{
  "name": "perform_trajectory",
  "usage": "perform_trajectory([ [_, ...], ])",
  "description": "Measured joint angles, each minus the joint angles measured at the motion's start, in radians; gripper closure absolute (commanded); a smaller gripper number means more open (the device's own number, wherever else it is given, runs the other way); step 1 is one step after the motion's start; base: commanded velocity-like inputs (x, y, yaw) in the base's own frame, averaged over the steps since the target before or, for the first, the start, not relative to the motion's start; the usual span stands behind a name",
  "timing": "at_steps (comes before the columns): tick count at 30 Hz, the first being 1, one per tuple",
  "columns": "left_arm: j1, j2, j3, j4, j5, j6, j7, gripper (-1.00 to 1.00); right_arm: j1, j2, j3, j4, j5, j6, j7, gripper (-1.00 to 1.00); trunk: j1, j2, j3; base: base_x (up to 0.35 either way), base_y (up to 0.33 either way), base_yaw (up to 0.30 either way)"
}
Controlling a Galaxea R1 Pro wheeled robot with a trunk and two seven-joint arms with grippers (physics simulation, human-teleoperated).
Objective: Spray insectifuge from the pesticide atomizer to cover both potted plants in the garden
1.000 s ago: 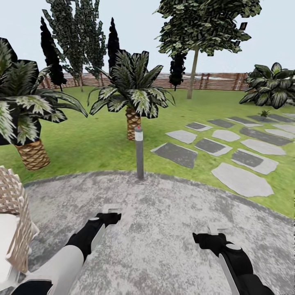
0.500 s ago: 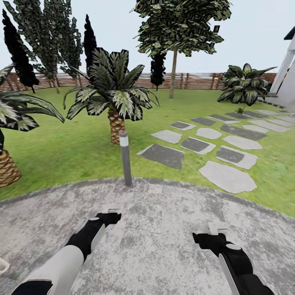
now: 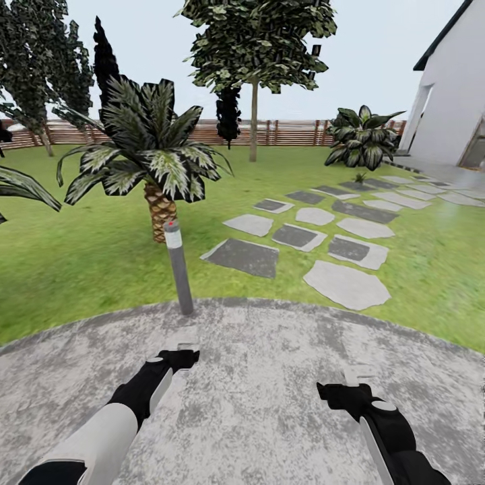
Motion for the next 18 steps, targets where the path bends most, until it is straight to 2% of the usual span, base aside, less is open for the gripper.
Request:
perform_trajectory([
  [3,0.000,0.000,0.000,0.000,0.000,0.000,0.000,-1.00,0.000,0.000,0.000,0.000,0.000,0.000,0.000,-1.00,0.000,0.000,0.000,0.337,0.075,-0.159],
  [13,0.000,0.000,0.000,0.000,0.000,0.000,0.000,-1.00,0.001,-0.001,0.000,-0.001,0.000,0.000,0.000,-1.00,0.000,0.000,0.000,0.343,0.015,-0.016],
  [18,0.000,0.000,0.000,0.000,0.000,0.000,0.000,-1.00,0.000,0.000,0.000,-0.001,0.000,0.001,0.000,-1.00,0.000,0.000,0.000,0.344,0.000,-0.111],
])
